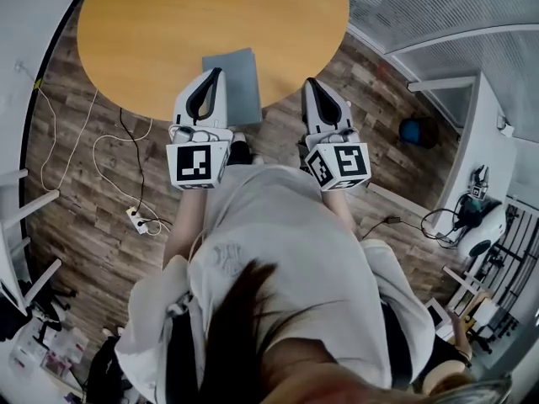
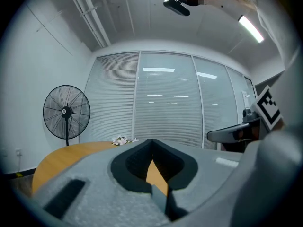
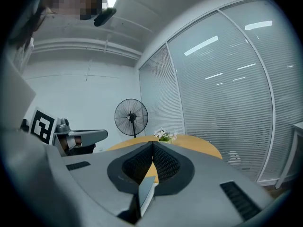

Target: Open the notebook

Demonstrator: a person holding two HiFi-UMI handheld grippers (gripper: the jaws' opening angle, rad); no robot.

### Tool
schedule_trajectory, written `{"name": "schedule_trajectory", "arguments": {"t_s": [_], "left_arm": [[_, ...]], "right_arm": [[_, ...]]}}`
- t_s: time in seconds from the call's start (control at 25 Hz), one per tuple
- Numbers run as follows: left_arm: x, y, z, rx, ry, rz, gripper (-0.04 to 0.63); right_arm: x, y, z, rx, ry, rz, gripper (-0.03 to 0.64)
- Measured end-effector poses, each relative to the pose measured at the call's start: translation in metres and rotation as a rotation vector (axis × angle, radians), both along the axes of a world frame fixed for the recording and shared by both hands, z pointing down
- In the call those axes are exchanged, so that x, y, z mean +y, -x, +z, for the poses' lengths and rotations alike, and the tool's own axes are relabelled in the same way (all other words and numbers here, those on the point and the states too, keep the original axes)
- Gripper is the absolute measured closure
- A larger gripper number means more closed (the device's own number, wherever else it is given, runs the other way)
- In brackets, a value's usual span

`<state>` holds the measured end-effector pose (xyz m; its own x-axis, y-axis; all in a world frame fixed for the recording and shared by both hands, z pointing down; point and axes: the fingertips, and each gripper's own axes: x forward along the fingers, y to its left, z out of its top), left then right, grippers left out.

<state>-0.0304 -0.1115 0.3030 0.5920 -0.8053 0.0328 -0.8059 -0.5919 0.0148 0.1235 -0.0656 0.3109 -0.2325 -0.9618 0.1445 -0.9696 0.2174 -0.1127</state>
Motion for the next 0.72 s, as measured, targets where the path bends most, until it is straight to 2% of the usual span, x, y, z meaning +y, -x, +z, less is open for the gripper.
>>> {"name": "schedule_trajectory", "arguments": {"t_s": [0.32,0.72], "left_arm": [[-0.02,0.003,0.014,-0.001,0.04,0.041,0.578],[-0.022,0.006,0.015,0.004,0.04,0.018,0.578]], "right_arm": [[-0.019,0.004,0.008,0.0,0.026,0.034,0.615],[-0.024,0.007,0.009,-0.001,0.025,0.009,0.615]]}}
